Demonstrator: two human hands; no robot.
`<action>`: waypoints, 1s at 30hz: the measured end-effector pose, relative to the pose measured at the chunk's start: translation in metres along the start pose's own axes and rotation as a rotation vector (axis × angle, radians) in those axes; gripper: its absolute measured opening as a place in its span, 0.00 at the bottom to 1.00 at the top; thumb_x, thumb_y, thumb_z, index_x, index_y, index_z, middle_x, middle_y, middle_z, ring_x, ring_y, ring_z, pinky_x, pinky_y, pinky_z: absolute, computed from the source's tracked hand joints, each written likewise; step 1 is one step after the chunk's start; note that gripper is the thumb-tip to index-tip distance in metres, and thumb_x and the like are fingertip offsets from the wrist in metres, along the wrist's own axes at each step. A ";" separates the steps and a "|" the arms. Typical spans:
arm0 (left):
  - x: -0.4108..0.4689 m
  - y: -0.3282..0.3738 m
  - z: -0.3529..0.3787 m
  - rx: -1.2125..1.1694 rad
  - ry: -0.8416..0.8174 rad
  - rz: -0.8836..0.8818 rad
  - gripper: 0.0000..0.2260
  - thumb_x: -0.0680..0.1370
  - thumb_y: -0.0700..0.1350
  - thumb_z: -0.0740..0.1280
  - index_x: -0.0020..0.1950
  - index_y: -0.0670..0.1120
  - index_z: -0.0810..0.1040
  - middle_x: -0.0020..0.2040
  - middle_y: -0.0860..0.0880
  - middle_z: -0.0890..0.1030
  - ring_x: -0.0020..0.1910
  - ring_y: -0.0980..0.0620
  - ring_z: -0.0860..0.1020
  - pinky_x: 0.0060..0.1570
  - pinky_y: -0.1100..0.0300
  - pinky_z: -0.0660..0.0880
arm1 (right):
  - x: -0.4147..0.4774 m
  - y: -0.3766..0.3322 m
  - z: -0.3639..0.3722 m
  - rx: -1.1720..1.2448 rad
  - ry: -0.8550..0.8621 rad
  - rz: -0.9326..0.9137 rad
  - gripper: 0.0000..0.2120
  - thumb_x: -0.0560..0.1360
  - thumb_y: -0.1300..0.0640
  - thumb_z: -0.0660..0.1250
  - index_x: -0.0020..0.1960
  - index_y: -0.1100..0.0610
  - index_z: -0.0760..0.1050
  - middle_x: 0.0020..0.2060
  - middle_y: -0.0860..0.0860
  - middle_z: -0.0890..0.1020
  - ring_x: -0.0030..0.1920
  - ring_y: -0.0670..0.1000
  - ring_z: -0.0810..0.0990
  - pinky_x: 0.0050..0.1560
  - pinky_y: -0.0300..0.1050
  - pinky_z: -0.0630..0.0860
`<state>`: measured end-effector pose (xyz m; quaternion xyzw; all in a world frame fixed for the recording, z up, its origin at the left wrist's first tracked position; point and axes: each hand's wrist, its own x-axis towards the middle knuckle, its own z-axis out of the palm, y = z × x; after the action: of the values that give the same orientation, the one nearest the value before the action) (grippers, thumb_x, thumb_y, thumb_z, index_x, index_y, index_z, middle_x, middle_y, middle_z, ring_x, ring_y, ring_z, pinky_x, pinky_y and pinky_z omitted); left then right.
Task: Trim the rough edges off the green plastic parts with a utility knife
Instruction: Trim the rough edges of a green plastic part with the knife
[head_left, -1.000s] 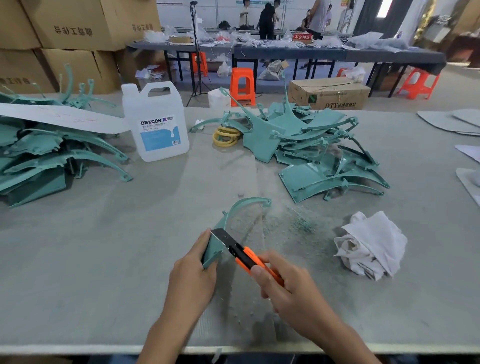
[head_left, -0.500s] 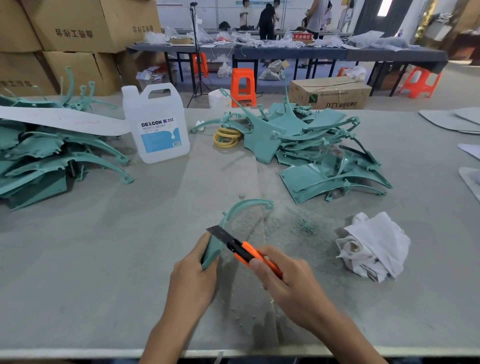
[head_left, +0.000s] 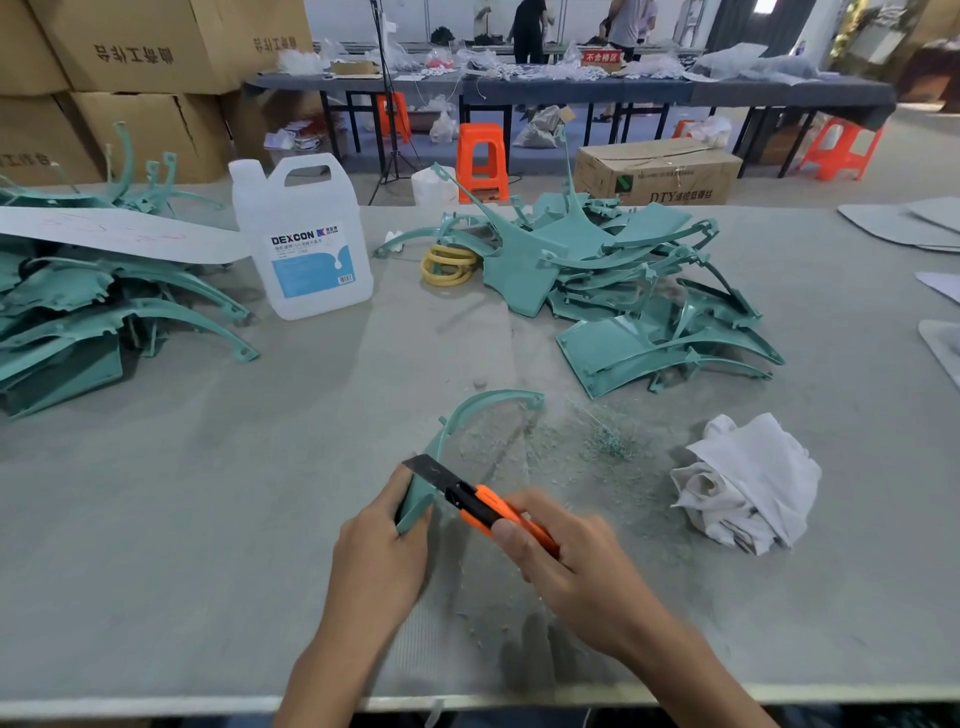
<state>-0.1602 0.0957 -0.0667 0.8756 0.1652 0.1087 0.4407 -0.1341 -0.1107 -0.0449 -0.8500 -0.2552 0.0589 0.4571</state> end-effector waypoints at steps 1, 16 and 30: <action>0.000 -0.001 0.000 0.000 0.001 -0.004 0.11 0.82 0.50 0.63 0.61 0.65 0.77 0.36 0.60 0.80 0.35 0.58 0.77 0.31 0.63 0.70 | 0.000 0.000 0.001 0.001 -0.001 0.003 0.17 0.79 0.32 0.55 0.54 0.42 0.74 0.35 0.52 0.79 0.31 0.51 0.77 0.32 0.54 0.72; -0.001 -0.004 0.008 -0.011 0.052 -0.042 0.22 0.80 0.53 0.65 0.74 0.64 0.69 0.65 0.54 0.81 0.60 0.48 0.80 0.51 0.58 0.73 | 0.086 0.041 -0.028 -0.469 0.180 0.244 0.15 0.82 0.35 0.54 0.49 0.44 0.70 0.33 0.44 0.75 0.32 0.48 0.73 0.30 0.44 0.63; -0.005 0.000 0.005 -0.037 0.030 -0.047 0.23 0.80 0.52 0.66 0.75 0.63 0.68 0.66 0.58 0.80 0.61 0.52 0.80 0.55 0.59 0.75 | 0.105 0.072 -0.084 -0.743 0.139 0.460 0.17 0.83 0.42 0.55 0.46 0.52 0.72 0.38 0.51 0.79 0.38 0.53 0.78 0.40 0.48 0.73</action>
<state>-0.1633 0.0897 -0.0703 0.8614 0.1899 0.1145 0.4570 0.0120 -0.1542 -0.0407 -0.9932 -0.0320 0.0058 0.1119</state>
